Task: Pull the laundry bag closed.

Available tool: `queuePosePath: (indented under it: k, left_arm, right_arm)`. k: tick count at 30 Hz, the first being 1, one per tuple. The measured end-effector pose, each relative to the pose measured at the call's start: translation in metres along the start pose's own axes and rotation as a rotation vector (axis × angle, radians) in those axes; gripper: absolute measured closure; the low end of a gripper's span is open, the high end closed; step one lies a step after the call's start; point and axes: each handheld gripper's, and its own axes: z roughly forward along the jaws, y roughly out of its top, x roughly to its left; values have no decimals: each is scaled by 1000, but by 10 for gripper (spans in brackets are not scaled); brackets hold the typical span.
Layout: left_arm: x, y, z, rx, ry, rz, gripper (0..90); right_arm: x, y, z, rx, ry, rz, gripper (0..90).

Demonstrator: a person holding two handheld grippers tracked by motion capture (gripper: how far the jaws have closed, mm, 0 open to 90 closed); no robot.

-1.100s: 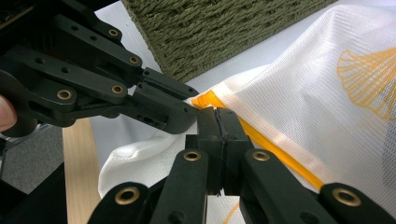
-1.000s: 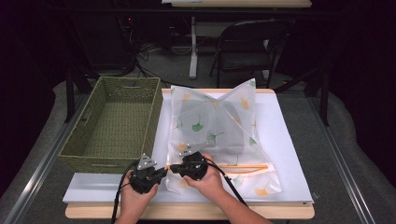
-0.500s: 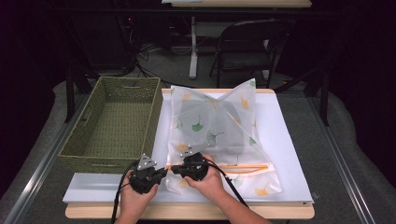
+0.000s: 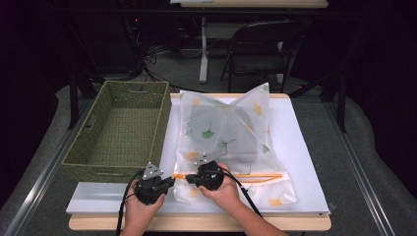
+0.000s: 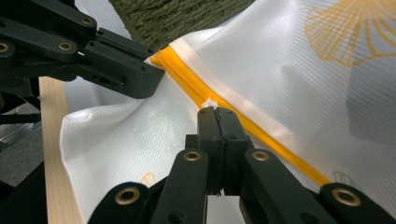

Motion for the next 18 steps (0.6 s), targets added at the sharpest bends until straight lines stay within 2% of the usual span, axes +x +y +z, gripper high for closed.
queuePosePath:
  k: [2, 6, 18]
  left_arm:
    - [0, 0, -1, 2, 8, 18, 866]
    - [0, 0, -2, -1, 14, 21, 866]
    - [1, 0, -3, -2, 18, 11, 866]
  right_arm:
    - [-1, -1, -3, 7, -15, -10, 899]
    - [-6, -6, -11, 11, -35, -9, 899]
    - [-20, -22, -44, 24, -94, 0, 899]
